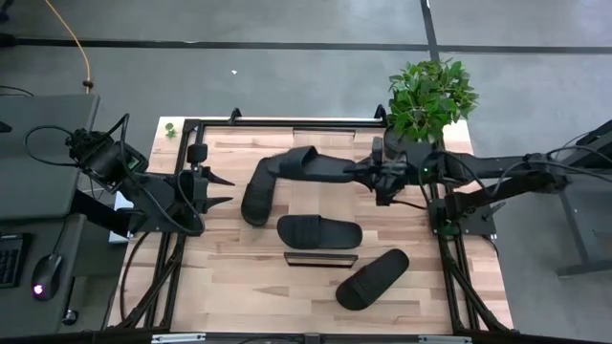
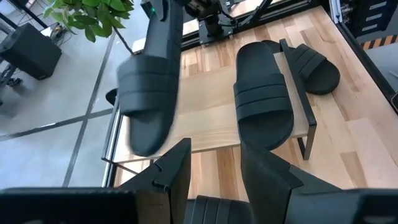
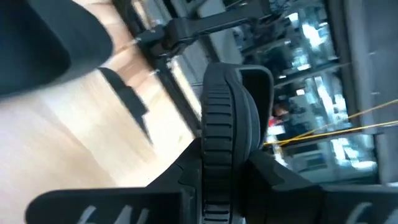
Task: Pick and place slides into the shelf
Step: Put the bottom left black slipper on the shelf
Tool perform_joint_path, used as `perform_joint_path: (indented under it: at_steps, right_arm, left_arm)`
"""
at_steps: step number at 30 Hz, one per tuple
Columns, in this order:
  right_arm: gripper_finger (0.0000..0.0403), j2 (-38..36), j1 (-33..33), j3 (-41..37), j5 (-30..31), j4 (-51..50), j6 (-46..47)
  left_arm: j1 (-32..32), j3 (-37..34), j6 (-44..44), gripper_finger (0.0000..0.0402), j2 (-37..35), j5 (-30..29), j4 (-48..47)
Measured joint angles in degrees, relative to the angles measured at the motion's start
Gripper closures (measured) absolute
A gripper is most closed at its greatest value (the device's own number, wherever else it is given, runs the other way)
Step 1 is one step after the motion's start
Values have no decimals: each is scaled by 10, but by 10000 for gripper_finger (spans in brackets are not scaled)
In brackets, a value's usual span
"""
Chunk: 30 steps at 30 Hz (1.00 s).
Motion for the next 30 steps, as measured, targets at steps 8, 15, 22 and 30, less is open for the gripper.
perform_joint_path:
  at_steps: [8, 15, 22, 30]
  right_arm:
    - [352, -25, 4, -86, -2, 102, -20]
    - [353, -26, 4, -116, -2, 134, -21]
    - [353, -26, 4, -116, -2, 109, 20]
    - [353, -26, 4, -116, 5, 61, 62]
  left_arm:
    - [0, 0, -4, 277, 0, 0, 1]
    - [0, 0, -4, 277, 0, 0, 1]
    - [0, 0, -6, 277, 0, 4, 1]
    - [0, 0, -6, 277, 0, 4, 1]
